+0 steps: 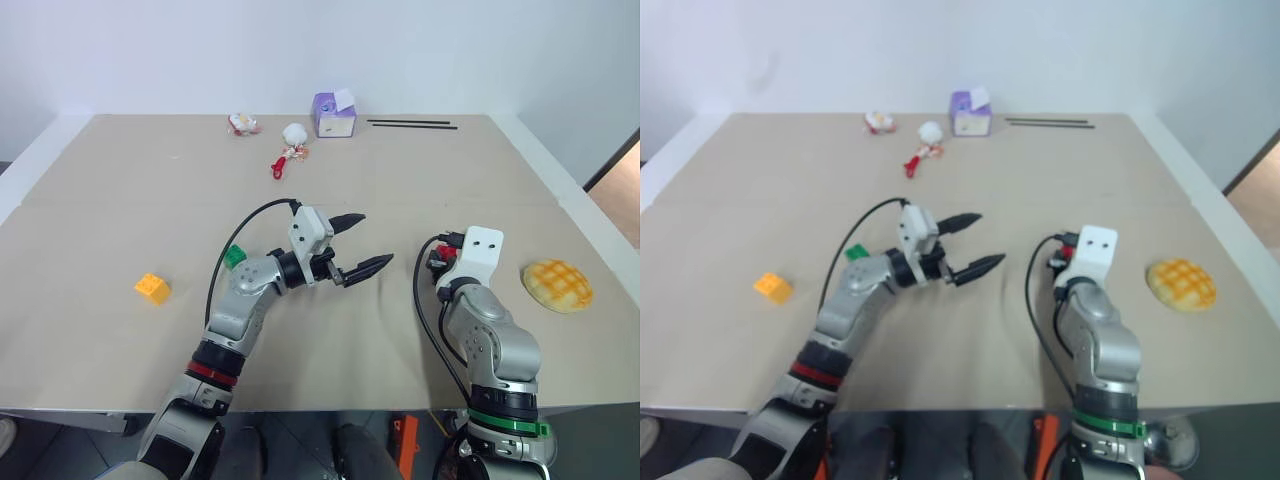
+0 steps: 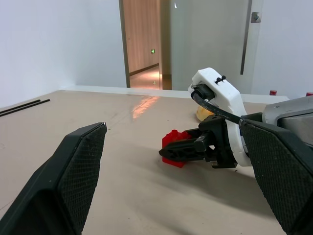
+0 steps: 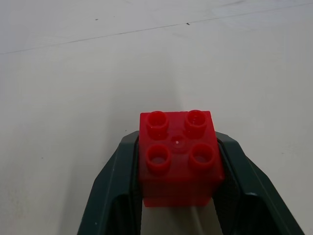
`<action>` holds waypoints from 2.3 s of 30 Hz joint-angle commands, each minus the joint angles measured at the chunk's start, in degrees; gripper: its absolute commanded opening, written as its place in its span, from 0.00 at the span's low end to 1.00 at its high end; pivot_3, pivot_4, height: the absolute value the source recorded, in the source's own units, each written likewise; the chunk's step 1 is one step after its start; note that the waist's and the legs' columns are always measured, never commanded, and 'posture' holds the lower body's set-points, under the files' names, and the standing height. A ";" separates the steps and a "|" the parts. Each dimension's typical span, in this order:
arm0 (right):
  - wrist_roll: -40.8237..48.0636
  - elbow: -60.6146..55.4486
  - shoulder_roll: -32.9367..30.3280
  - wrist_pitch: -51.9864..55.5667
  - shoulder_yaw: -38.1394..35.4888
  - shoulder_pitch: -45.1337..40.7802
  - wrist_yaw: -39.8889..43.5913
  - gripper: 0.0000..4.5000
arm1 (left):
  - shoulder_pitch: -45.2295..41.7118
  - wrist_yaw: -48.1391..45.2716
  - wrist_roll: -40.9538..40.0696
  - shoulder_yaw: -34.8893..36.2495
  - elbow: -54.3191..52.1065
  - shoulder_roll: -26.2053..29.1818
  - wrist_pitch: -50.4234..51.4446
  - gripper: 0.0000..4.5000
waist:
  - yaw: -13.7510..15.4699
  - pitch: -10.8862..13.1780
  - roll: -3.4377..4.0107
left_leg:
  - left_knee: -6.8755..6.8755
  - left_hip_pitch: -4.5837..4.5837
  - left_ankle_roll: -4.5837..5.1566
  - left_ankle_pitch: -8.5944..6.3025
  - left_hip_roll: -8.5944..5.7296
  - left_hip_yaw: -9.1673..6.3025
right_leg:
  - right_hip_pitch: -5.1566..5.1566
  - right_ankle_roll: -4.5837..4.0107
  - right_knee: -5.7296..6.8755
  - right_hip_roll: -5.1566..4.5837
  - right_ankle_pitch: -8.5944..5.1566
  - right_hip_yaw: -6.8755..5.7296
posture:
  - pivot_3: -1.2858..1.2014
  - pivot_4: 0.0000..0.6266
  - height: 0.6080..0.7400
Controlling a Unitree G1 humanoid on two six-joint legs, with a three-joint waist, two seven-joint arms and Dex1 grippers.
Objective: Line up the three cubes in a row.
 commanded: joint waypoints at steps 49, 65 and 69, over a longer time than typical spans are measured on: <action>0.91 23.75 -30.60 -39.16 29.24 -11.03 94.93 0.57 | 15.48 -17.19 -9.89 3.16 -26.07 26.45 12.89 1.00 | 0.00 0.18 -0.13 | 0.01 0.19 -0.09 0.03 0.12 -0.04 | 0.09 -0.42 0.04 0.01 -0.15 -0.16 | 0.52 0.24 1.00; 16.52 6.96 -27.19 -18.45 19.03 -16.60 84.43 0.95 | 18.81 -0.56 -12.09 15.07 -28.06 25.71 17.61 1.00 | -0.05 0.21 -0.13 | 0.00 0.18 -0.09 0.03 0.19 -0.06 | 0.02 -0.43 0.11 0.07 -0.14 -0.17 | 0.52 0.24 1.00; 15.87 4.35 -25.64 -15.40 19.44 -17.70 79.57 0.95 | 18.11 3.01 -9.35 17.45 -24.94 27.53 18.35 1.00 | 0.02 0.20 -0.14 | 0.00 0.19 -0.09 0.03 0.19 -0.17 | 0.06 -0.48 0.13 0.08 -0.15 -0.27 | 0.52 0.24 1.00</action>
